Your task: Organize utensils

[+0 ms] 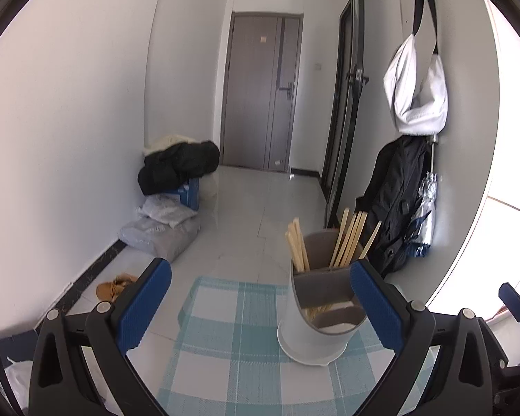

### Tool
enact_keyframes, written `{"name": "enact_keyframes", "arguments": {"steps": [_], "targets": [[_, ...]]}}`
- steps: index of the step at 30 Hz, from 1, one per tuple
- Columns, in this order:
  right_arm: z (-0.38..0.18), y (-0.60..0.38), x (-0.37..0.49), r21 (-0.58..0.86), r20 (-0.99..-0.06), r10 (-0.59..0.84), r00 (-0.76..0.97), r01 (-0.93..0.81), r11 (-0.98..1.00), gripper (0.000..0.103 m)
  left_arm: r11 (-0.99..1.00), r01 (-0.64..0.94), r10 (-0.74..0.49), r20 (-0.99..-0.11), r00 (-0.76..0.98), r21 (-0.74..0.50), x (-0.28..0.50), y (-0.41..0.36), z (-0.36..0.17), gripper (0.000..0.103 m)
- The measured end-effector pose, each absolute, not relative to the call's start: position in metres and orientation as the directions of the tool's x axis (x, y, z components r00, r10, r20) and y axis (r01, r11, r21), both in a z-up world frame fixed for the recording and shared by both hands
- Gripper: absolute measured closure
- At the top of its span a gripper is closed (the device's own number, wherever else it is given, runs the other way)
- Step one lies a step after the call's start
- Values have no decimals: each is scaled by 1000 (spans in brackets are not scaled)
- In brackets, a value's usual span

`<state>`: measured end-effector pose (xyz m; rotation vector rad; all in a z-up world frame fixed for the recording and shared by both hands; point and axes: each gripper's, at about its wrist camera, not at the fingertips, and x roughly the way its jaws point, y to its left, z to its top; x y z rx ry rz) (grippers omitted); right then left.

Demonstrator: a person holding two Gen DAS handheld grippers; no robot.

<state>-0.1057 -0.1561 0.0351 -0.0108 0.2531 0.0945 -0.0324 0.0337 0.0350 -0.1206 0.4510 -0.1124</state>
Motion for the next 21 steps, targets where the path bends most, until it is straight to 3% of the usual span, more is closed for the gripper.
{"name": "enact_keyframes", "arguments": {"steps": [9, 21], "targets": [[20, -153, -91, 18, -304, 102, 947, -101, 995, 0, 992, 57, -109, -518, 849, -116, -17, 30, 16, 2], [14, -162, -83, 67, -330, 93, 939, -75, 995, 0, 994, 59, -101, -525, 845, -97, -15, 27, 14, 2]]}}
